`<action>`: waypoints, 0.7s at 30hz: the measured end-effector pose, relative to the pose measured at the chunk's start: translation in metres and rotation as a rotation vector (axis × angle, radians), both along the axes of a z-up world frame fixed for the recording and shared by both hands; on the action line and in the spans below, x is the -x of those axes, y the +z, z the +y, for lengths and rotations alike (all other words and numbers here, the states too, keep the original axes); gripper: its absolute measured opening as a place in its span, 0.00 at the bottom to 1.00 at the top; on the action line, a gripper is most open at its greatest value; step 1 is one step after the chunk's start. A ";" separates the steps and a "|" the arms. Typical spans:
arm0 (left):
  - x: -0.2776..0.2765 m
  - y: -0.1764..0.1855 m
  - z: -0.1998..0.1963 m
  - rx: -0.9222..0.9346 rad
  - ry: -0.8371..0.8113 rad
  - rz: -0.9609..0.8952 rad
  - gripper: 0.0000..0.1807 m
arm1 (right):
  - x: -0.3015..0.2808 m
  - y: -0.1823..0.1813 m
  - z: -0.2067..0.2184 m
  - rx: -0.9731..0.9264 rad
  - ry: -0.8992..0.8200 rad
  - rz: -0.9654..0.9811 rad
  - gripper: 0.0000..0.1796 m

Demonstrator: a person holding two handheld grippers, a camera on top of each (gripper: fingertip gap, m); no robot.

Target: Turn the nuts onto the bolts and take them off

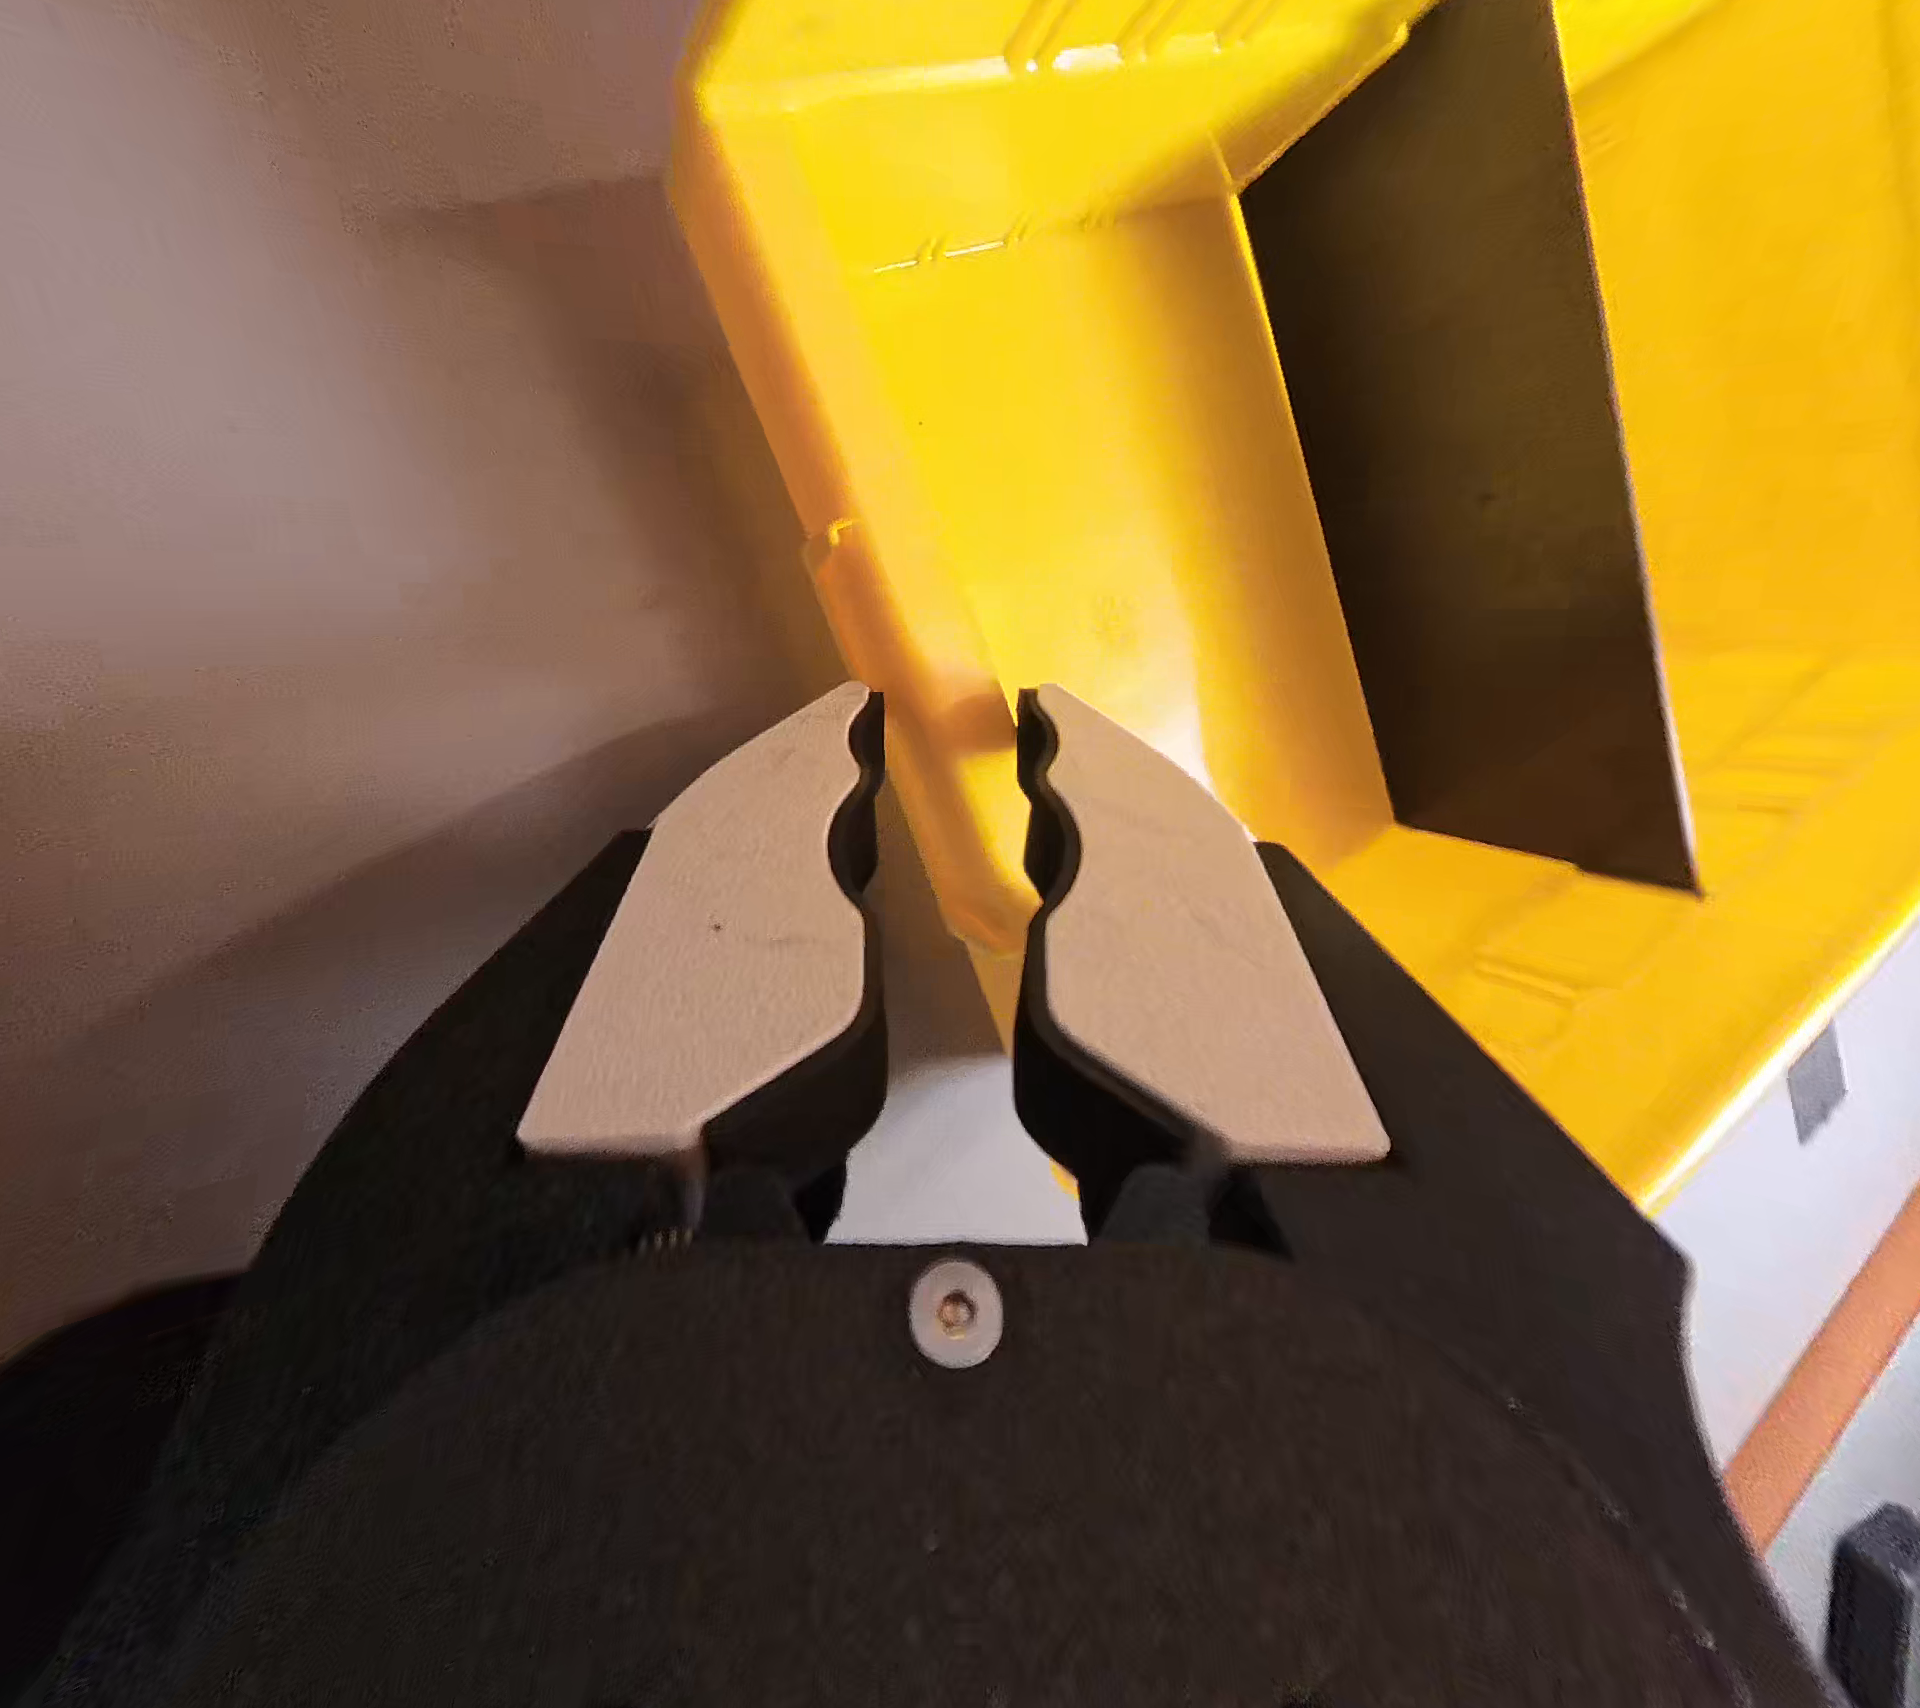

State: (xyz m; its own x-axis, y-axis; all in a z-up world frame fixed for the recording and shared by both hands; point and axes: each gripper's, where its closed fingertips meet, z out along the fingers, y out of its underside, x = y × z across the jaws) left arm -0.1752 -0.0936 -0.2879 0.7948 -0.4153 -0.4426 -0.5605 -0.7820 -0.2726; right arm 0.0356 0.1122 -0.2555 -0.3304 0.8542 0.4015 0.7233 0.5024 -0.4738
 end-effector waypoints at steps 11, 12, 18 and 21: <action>0.022 0.000 0.025 -0.015 0.032 -0.011 0.17 | -0.027 0.000 0.079 -0.040 -0.146 0.030 0.13; 0.025 0.000 0.027 -0.017 0.036 -0.012 0.17 | -0.026 0.000 0.086 -0.050 -0.150 0.023 0.13; 0.050 0.002 0.039 -0.066 0.085 -0.014 0.18 | -0.026 0.000 0.127 -0.077 -0.237 -0.007 0.13; 0.057 0.006 0.036 -0.094 0.112 -0.043 0.24 | -0.022 0.017 0.132 -0.082 -0.291 0.103 0.16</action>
